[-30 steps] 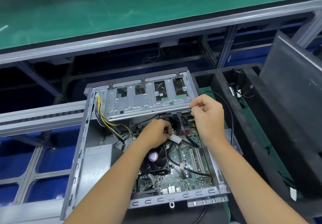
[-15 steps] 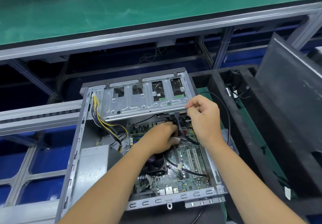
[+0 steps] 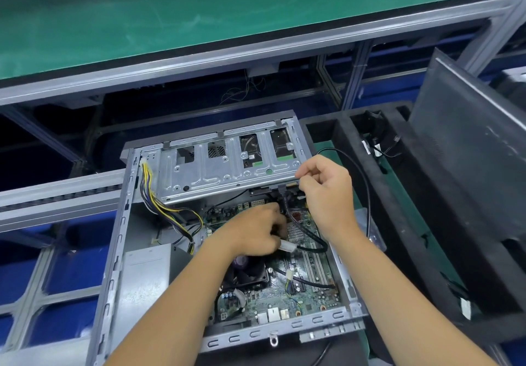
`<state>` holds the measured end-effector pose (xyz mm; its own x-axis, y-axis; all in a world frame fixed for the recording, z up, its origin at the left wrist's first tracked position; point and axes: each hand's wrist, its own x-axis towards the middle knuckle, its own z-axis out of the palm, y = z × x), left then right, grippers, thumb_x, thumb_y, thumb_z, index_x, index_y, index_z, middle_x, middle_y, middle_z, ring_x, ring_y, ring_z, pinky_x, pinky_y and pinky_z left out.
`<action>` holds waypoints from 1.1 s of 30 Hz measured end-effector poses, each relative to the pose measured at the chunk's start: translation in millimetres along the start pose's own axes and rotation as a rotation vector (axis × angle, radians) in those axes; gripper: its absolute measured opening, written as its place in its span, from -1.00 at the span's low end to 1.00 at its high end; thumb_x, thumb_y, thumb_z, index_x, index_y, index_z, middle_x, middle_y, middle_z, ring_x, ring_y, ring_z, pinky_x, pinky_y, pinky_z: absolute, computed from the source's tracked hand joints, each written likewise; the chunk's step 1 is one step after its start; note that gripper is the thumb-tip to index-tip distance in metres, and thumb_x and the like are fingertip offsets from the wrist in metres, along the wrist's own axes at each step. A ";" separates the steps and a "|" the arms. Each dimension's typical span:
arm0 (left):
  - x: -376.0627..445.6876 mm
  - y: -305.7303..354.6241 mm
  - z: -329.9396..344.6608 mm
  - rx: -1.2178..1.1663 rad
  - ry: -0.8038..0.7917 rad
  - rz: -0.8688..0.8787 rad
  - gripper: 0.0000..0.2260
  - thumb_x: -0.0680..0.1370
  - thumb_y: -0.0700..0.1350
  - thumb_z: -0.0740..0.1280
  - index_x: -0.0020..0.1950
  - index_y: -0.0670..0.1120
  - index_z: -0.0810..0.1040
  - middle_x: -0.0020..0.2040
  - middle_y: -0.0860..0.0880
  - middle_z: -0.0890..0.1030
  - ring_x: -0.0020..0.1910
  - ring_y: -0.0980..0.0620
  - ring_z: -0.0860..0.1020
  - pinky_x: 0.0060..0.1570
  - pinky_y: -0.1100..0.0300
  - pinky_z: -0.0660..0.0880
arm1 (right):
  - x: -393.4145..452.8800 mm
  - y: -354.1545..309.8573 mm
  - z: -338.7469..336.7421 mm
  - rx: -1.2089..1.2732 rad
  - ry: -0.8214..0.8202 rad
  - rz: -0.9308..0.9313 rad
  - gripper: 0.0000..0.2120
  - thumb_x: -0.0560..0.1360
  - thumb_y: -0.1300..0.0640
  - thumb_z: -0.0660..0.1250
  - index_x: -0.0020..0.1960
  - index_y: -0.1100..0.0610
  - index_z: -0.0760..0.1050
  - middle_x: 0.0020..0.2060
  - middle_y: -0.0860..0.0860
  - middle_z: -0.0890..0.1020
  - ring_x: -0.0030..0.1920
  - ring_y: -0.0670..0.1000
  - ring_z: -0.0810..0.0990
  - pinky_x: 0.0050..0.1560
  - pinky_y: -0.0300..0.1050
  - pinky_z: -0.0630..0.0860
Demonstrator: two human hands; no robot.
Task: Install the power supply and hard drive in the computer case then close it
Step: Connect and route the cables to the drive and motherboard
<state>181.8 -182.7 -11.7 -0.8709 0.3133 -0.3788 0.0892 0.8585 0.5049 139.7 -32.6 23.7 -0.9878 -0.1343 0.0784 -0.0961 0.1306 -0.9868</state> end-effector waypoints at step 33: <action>18.5 8.4 22.8 -0.022 0.346 -0.014 -0.88 0.46 -0.21 0.34 -0.06 -0.18 0.64 -0.11 -0.12 0.63 -0.08 -0.07 0.57 -0.10 0.06 0.52 | 40.2 -14.7 1.0 -0.023 0.017 0.020 -0.83 0.42 0.40 0.25 -0.27 0.23 0.54 -0.45 -0.06 0.49 -0.42 -0.09 0.39 -0.38 -0.25 0.33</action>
<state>177.4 -160.5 -32.2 -0.9846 0.1420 -0.1019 0.0690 0.8517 0.5195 101.6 -40.8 41.2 -0.9915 -0.1146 0.0610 -0.0786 0.1562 -0.9846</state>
